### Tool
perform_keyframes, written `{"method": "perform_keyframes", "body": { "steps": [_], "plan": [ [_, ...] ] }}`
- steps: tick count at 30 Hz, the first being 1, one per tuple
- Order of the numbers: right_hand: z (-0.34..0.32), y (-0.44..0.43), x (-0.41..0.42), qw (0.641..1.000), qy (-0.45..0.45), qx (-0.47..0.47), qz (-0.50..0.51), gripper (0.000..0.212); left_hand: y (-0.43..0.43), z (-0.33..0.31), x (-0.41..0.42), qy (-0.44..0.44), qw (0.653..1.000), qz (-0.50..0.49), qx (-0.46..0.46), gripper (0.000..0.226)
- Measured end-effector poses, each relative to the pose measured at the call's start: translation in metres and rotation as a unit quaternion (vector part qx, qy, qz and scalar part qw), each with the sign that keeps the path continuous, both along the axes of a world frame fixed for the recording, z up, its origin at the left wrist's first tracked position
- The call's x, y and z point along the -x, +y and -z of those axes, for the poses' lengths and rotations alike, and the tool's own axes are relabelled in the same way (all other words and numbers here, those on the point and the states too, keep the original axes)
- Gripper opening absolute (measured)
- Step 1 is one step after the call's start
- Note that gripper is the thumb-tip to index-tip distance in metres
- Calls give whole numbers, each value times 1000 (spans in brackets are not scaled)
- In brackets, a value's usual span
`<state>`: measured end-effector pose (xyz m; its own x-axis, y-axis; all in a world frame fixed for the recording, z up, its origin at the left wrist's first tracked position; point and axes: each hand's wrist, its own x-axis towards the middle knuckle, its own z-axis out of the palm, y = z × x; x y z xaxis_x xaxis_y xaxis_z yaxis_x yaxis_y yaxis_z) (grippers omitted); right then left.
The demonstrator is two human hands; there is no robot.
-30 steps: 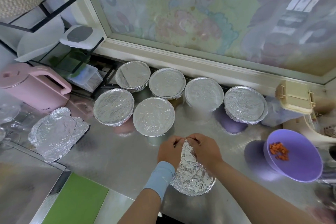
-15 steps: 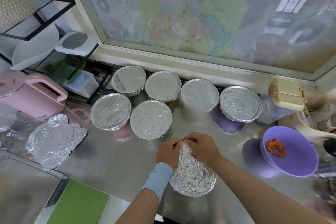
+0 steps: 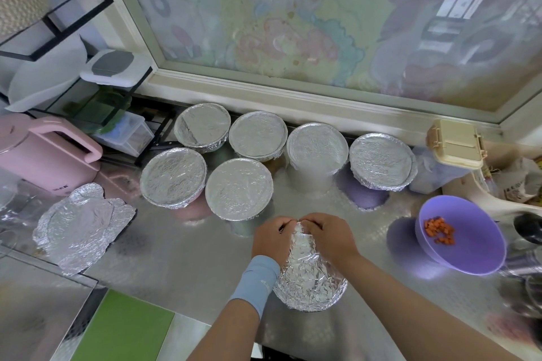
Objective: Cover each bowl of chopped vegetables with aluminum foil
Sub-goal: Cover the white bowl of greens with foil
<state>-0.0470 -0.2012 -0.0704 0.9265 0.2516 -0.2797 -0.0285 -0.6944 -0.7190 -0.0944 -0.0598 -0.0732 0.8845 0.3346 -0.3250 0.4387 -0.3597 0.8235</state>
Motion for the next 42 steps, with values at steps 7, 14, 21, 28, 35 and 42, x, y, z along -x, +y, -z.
{"method": "perform_keyframes", "body": {
  "steps": [7, 14, 21, 28, 35, 42],
  "plan": [
    [-5, 7, -2, 999, -16, -9, -30, 10, 0, 0, -2, -2, 996, 45, -75, 18],
    [4, 6, 0, 1000, -14, -12, -13, 11, -4, 2, 3, -19, 997, 31, -75, 20],
    [4, -5, 7, 999, -25, -21, 36, 4, -6, -2, 7, 25, 996, 0, -88, 14],
    [3, -4, 4, 994, 26, -72, 81, 9, -6, -5, -2, 4, 997, 57, -52, 19],
    [3, -7, 4, 996, 21, -59, 62, 6, -7, -2, -3, 3, 998, 36, -44, 16],
    [4, -10, 4, 998, -20, 3, 67, 11, -11, -5, -3, -5, 994, 56, -98, 21]
  ]
}}
